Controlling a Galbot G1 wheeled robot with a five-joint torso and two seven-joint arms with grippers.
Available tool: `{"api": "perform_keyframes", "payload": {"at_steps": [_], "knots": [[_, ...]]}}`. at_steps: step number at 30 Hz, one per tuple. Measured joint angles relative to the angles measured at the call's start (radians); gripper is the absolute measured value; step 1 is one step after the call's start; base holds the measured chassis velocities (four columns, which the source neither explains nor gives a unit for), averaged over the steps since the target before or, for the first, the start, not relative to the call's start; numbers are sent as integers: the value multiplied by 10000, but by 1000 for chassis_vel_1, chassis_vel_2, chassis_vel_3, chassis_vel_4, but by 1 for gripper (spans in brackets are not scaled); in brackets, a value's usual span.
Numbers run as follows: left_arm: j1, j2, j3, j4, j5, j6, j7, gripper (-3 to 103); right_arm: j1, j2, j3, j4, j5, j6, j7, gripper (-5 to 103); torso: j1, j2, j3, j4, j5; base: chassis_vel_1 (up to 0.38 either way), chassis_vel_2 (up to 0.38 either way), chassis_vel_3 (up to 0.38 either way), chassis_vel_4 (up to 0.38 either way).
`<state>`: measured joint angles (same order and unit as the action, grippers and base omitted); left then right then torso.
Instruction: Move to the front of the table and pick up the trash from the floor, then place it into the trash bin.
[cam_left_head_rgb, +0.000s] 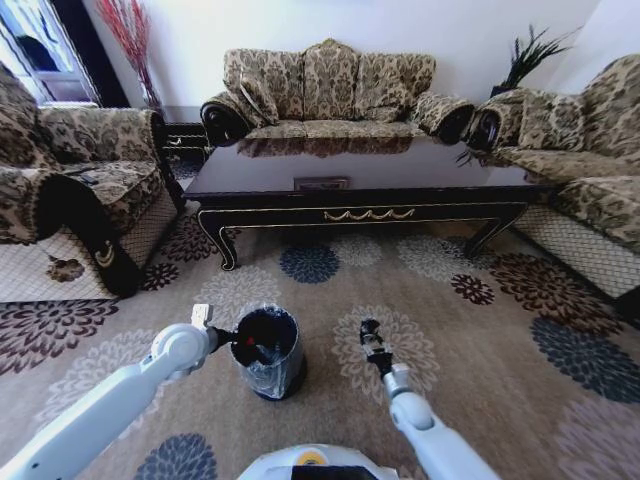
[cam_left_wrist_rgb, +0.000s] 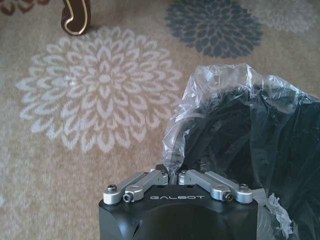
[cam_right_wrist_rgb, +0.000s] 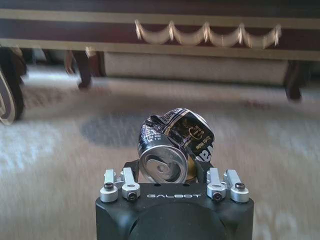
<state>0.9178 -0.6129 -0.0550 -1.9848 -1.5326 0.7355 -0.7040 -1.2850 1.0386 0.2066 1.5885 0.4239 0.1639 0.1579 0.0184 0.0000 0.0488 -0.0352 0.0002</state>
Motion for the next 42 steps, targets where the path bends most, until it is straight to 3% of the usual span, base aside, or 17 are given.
{"api": "perform_keyframes", "payload": {"at_steps": [3,10,17,22,25,30,42], "knots": [[-1009,-41,661,148,-361,-1,-307,4,-383,-562,234,1479,343,3,14,57,0,0,0,-6,1,0,0,0,0],[-2310,-238,1802,362,-658,0,-581,4,-1160,-856,470,3597,757,-187,9,57,0,0,-1,-3,1,0,0,0,0],[-4414,-710,4360,687,-1161,1,-945,4,-2483,-811,395,5876,399,-285,-281,57,0,0,0,-1,-2,0,0,0,0],[-5579,-1231,5313,956,-1429,0,-1231,4,-2989,-747,410,6236,87,-237,-440,57,0,0,0,-6,0,0,0,0,0],[-6416,-1891,6116,1179,-1677,-5,-1436,4,-3281,-747,411,6441,-139,-195,-542,57,0,0,0,-6,0,0,0,0,0],[-6926,-2490,6769,1179,-1999,-3,-1662,4,-3356,-714,383,6460,-200,-203,-552,57,0,-1,0,-4,0,0,0,0,0],[-7435,-3178,7314,1048,-2404,-21,-1927,4,-3412,-686,285,6200,-389,-320,-442,57,0,0,0,-4,-1,0,0,0,0]]}}
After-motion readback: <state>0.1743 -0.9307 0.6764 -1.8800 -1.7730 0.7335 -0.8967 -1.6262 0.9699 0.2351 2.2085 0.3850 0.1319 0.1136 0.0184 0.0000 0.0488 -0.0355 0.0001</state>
